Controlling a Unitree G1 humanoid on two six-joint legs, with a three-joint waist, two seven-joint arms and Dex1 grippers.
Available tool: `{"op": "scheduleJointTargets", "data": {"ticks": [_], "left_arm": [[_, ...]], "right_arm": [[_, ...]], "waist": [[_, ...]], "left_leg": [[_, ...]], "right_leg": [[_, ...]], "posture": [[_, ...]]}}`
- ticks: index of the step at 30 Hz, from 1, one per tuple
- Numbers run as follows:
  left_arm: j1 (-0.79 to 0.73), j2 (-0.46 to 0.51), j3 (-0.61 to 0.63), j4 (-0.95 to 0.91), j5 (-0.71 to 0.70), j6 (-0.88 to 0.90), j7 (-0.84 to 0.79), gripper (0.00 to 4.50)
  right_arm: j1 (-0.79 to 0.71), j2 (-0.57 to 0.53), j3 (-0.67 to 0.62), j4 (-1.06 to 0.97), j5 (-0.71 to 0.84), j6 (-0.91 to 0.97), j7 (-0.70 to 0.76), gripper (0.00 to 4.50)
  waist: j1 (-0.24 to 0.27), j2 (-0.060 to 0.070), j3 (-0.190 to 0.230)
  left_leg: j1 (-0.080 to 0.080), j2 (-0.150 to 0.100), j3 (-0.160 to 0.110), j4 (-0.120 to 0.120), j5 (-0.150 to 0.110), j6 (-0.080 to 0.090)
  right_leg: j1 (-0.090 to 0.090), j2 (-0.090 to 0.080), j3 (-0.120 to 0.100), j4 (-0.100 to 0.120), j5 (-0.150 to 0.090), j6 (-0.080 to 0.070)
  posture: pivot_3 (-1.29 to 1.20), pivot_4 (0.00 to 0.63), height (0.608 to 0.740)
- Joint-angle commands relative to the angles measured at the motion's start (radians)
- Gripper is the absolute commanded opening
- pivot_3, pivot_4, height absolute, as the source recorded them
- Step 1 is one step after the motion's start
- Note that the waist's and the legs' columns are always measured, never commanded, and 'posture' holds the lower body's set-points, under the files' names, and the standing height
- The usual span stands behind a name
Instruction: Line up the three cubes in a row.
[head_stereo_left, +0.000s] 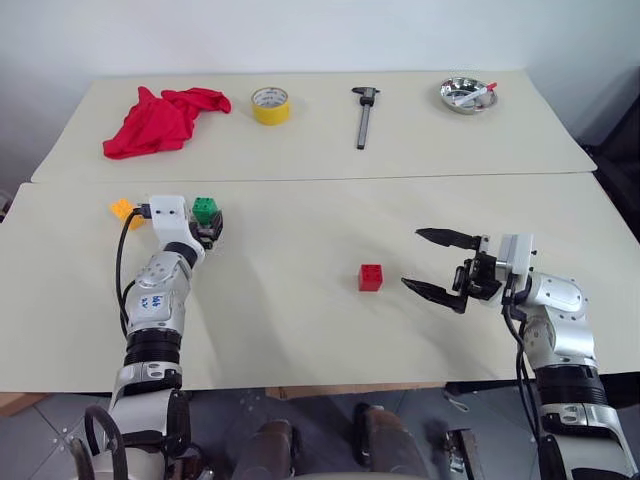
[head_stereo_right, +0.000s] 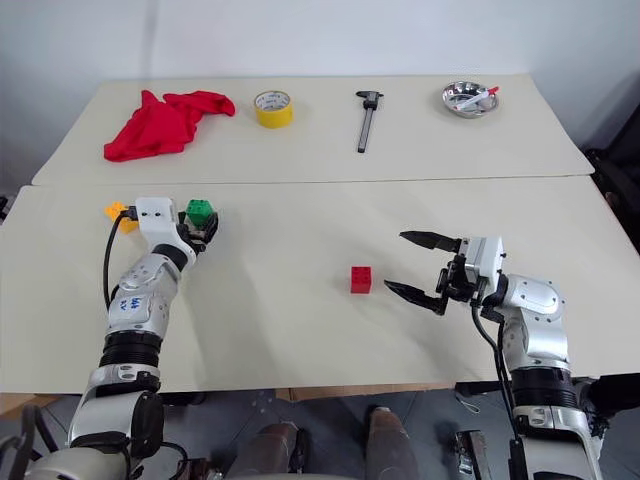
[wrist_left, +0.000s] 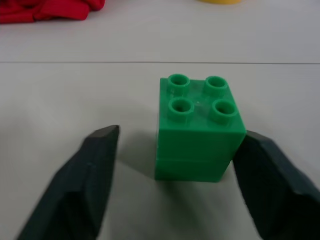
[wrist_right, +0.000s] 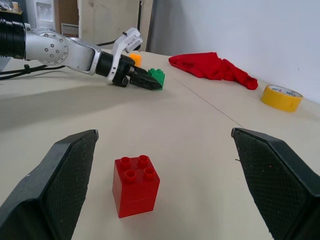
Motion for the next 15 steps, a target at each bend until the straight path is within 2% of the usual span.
{"op": "scheduleJointTargets", "data": {"ticks": [1,4,5,9,12,15], "left_arm": [[0.000,0.026,-0.019,-0.029,0.011,-0.034,-0.051,2.28],[0.024,0.052,-0.028,-0.063,-0.015,-0.092,-0.163,1.47],[0.034,0.062,-0.028,-0.082,-0.043,-0.112,-0.229,1.48],[0.111,0.191,-0.131,-0.247,-0.183,-0.190,-0.788,1.48],[0.088,0.247,-0.243,-0.257,-0.196,-0.162,-1.042,1.48],[0.037,0.235,-0.351,-0.173,-0.139,-0.229,-1.203,1.48]], "right_arm": [[0.017,-0.006,-0.021,-0.046,0.014,-0.007,-0.021,4.50],[0.042,-0.014,-0.024,-0.062,0.012,-0.009,-0.033,4.50],[0.053,-0.019,-0.026,-0.072,0.011,-0.007,-0.035,4.50],[0.122,-0.061,-0.051,-0.124,0.022,0.015,-0.046,4.50],[0.162,-0.091,-0.072,-0.141,0.027,0.023,-0.050,4.50],[0.191,-0.108,-0.084,-0.158,0.030,0.030,-0.054,4.50]], "waist": [[0.000,0.000,0.000],[0.000,0.000,0.000],[0.000,0.000,0.000],[-0.001,0.000,0.000],[0.003,0.000,0.000],[0.007,0.001,0.000]], "left_leg": [[0.000,0.000,0.000,0.000,0.000,0.000],[0.000,0.000,0.000,0.001,0.000,0.000],[0.000,0.000,0.000,0.000,0.000,0.000],[-0.001,0.001,0.000,0.000,0.000,0.000],[0.000,0.000,-0.001,0.000,0.000,0.000],[0.001,-0.002,-0.002,0.001,0.001,0.001]], "right_leg": [[0.000,0.000,0.000,0.000,0.000,0.000],[0.000,0.000,0.000,0.000,0.000,0.000],[0.000,0.000,0.000,0.000,0.000,0.000],[0.000,-0.002,-0.001,-0.001,0.000,0.000],[0.002,-0.002,-0.002,-0.002,0.000,0.000],[0.003,-0.002,-0.002,-0.002,0.000,0.000]], "posture": [[0.00,0.150,0.740],[0.00,0.150,0.740],[0.00,0.150,0.740],[0.00,0.150,0.740],[0.00,0.150,0.740],[0.00,0.150,0.740]]}}
